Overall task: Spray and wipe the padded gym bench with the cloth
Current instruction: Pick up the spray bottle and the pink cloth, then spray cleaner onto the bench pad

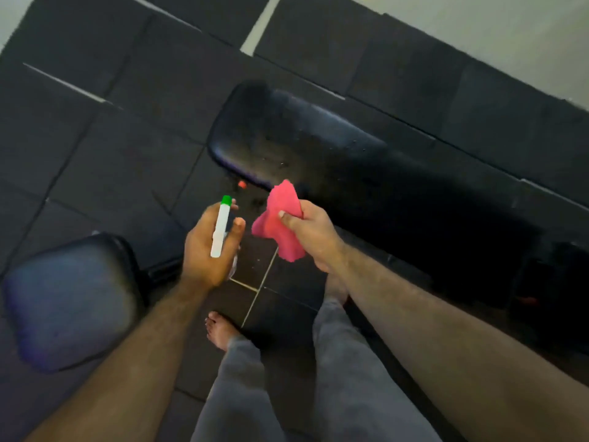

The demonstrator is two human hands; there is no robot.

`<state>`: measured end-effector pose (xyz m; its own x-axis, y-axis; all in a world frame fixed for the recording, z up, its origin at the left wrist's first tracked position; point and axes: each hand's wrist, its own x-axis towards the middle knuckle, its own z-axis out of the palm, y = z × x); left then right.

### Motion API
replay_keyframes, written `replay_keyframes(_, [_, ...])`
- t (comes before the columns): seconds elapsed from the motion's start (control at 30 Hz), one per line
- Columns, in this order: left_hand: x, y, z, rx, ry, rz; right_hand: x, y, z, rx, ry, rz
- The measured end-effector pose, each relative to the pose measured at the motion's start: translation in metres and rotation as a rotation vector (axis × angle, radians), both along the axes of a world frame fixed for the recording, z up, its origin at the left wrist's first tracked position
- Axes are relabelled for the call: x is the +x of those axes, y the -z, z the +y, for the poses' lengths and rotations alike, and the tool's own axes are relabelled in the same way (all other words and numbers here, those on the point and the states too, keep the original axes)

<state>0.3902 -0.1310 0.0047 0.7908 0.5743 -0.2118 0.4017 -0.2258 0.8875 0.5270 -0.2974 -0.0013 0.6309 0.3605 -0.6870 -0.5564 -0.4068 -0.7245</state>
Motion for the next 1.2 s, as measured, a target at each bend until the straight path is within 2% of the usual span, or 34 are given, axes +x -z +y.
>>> replay_keyframes(0.23, [0.129, -0.016, -0.161, -0.058, 0.332, 0.006, 0.08, -0.015, -0.19, 0.098, 0.402, 0.045])
replay_keyframes(0.3, [0.154, -0.02, -0.193, -0.093, 0.411, 0.009, 0.1, -0.012, -0.228, 0.185, 0.546, 0.088])
replay_keyframes(0.4, [0.18, -0.02, -0.226, -0.029, 0.521, 0.035, 0.122, -0.003, -0.27, 0.33, 0.767, 0.205])
replay_keyframes(0.43, [0.184, -0.02, -0.233, -0.02, 0.541, 0.05, 0.126, 0.004, -0.281, 0.311, 0.8, 0.217])
replay_keyframes(0.47, [0.188, -0.019, -0.238, -0.014, 0.555, 0.059, 0.128, 0.012, -0.29, 0.196, 0.784, 0.181])
replay_keyframes(0.6, [0.189, -0.015, -0.245, 0.006, 0.601, 0.105, 0.12, 0.043, -0.313, -0.692, 0.362, -0.146])
replay_keyframes(0.67, [0.184, -0.014, -0.24, -0.002, 0.607, 0.138, 0.112, 0.048, -0.312, -0.901, 0.258, -0.213])
replay_keyframes(0.73, [0.179, -0.011, -0.23, 0.013, 0.593, 0.142, 0.106, 0.052, -0.305, -0.995, 0.23, -0.229])
replay_keyframes(0.83, [0.173, -0.007, -0.207, 0.048, 0.532, 0.147, 0.1, 0.055, -0.285, -1.077, 0.2, -0.265])
replay_keyframes(0.9, [0.168, -0.003, -0.187, 0.024, 0.457, 0.157, 0.097, 0.055, -0.262, -1.057, 0.102, -0.368])
replay_keyframes(1.1, [0.156, 0.011, -0.106, 0.034, 0.255, 0.151, 0.09, 0.063, -0.134, -0.732, -0.583, -0.647])
replay_keyframes(1.2, [0.156, 0.019, -0.06, 0.029, 0.144, 0.216, 0.091, 0.068, -0.066, -0.642, -0.734, -0.677])
